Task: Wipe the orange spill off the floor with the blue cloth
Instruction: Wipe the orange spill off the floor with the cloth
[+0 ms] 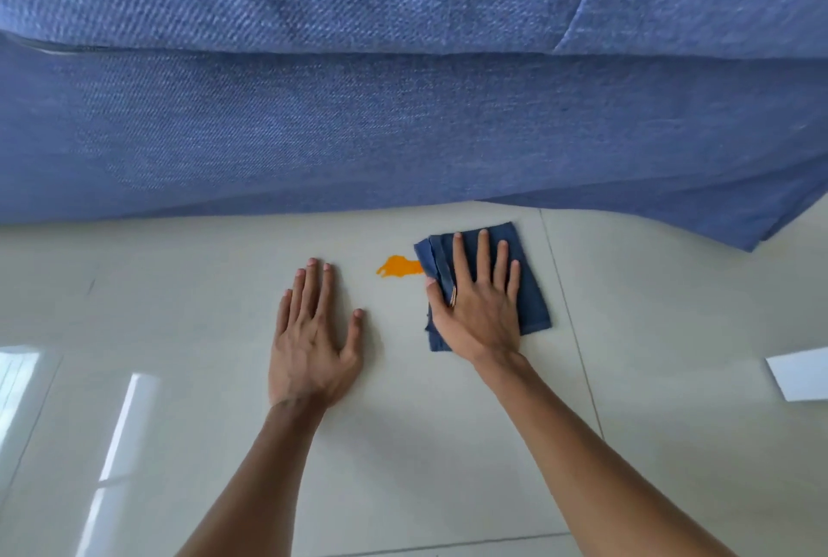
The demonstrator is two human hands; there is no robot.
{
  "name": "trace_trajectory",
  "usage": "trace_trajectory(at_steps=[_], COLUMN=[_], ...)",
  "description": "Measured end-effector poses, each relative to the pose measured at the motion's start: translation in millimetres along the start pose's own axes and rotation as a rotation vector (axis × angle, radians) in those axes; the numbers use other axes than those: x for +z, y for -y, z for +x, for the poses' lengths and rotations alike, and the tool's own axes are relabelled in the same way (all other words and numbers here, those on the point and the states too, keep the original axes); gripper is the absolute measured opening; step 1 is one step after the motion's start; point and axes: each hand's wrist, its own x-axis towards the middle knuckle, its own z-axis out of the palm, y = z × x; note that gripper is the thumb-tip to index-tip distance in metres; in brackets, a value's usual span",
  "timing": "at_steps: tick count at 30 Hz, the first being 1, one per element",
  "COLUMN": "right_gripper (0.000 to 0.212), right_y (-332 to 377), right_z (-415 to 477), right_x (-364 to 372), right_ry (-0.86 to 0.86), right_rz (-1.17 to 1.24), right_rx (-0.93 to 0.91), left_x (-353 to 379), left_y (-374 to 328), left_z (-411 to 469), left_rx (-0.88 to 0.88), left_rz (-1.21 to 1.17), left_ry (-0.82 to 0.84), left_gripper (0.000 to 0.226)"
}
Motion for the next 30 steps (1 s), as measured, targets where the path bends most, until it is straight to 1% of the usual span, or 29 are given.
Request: trace_trajectory(at_steps=[3,6,9,11,12,14,16,17,18,20,22,23,24,25,27,28,29,30], right_gripper=[0.076,0.076,0.074,0.072,0.071,0.070,0.069,0.069,0.069,0.069,0.067,0.066,0.066,0.066,0.065,0.065,0.065,0.065], right_y=[-22.2,-38.2,-21.0,-5.0,-1.3,-6.2,-26.7,-38.3,-47.5,-47.2,-21.4,-6.8,2.5,4.6,-12.5,-25.3,-37.7,-47.5], right_z=[-7.7,-2.9,11.2,16.9,16.5,8.0,-6.3,-12.5,-14.9,-7.3,4.8,8.7,7.4,0.0,-22.8,-35.2,-41.6,-40.1], right_x=[-1.1,-2.2,1.0,2.0,2.6,0.8,-3.1,-5.5,-6.5,-5.7,-1.5,1.6,4.1,4.4,1.9,-2.3,-5.8,-6.9], right_ry=[-0.028,-0.043,-0.051,-0.043,-0.042,-0.037,-0.009,-0.001,-0.010,-0.027,-0.028,-0.028,-0.027,-0.018,0.007,0.034,0.042,0.026], right_rz=[-0.010,-0.004,0.024,0.054,0.057,0.028,0.008,0.007,0.003,0.013,0.051,0.053,0.047,0.031,-0.015,-0.026,-0.027,-0.019], right_rx=[-0.045,0.081,0.208,0.244,0.231,0.120,-0.002,-0.014,0.017,0.154,0.279,0.281,0.237,0.151,-0.040,-0.091,-0.095,-0.044], left_x=[-1.0,-0.2,1.1,1.2,1.5,0.6,-3.8,-6.2,-7.9,-9.7,-10.9,-10.5,-10.0,-10.5,-11.3,-12.1,-12.5,-12.2], left_y=[1.5,1.9,2.6,3.5,3.2,1.5,5.2,10.2,16.4,25.7,29.0,28.8,28.9,28.5,28.2,28.3,28.1,27.3], left_z=[-0.3,0.1,0.3,1.0,0.5,0.8,1.2,1.2,0.4,-2.9,-8.1,-7.7,-5.7,-5.3,-5.3,-5.2,-4.5,-4.1], left_rx=[0.004,0.002,0.006,0.009,0.009,0.008,0.029,0.058,0.095,0.139,0.095,0.074,0.064,0.064,0.067,0.061,0.052,0.043], left_rz=[-0.014,-0.011,-0.013,-0.014,-0.010,-0.005,-0.013,-0.020,-0.012,0.046,0.072,0.069,0.059,0.062,0.063,0.060,0.058,0.062], left_ry=[-0.001,-0.007,-0.012,-0.014,-0.013,0.003,0.034,0.054,0.074,0.078,0.042,0.028,0.033,0.049,0.055,0.054,0.053,0.052], left_gripper=[0.073,0.073,0.072,0.072,0.072,0.073,0.073,0.073,0.073,0.072,0.074,0.075,0.076,0.075,0.075,0.076,0.076,0.076])
